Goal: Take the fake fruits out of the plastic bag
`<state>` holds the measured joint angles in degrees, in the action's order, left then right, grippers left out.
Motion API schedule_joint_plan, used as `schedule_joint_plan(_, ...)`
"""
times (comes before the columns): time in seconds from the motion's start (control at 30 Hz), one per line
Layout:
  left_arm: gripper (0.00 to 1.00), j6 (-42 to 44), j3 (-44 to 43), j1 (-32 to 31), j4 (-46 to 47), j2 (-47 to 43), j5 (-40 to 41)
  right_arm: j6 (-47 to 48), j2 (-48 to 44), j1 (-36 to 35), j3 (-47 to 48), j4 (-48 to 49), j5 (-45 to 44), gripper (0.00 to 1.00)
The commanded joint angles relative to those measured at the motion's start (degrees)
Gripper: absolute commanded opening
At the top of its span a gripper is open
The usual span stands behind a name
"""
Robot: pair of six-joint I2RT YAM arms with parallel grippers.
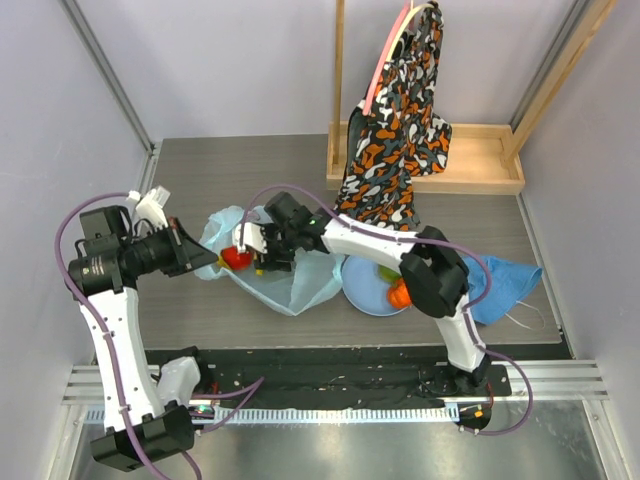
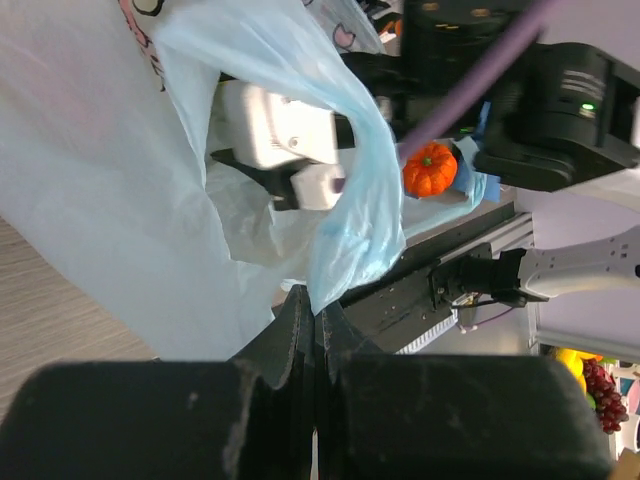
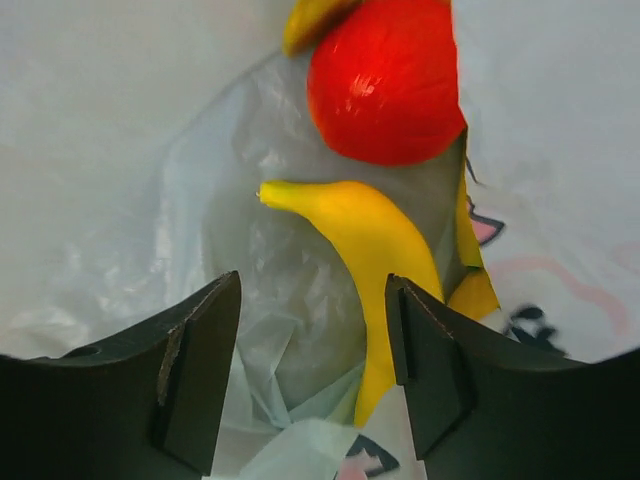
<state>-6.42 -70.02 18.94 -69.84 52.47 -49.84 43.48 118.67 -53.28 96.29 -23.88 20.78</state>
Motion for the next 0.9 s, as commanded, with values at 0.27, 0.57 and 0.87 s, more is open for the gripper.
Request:
schedule_joint_plan(0.27, 0.00, 4.83, -1.61, -0.92, -5.57, -3.16, 0.98, 10.74, 11.31, -1.83, 10.58, 5.23, -8.64, 0.71)
schedule_joint_plan(0.57, 0.00, 5.89, -2.49, -2.77, -7.41, -4.21, 2.12, 11.27, 7.02, -2.62, 10.07, 6.03, -7.16, 0.67)
schedule_joint_plan(0.87, 0.00, 5.89, -4.60, -3.82, -8.03, -5.09, 2.03, 17.15, 7.18, -4.29, 8.04, 8.94, -9.88, 0.66)
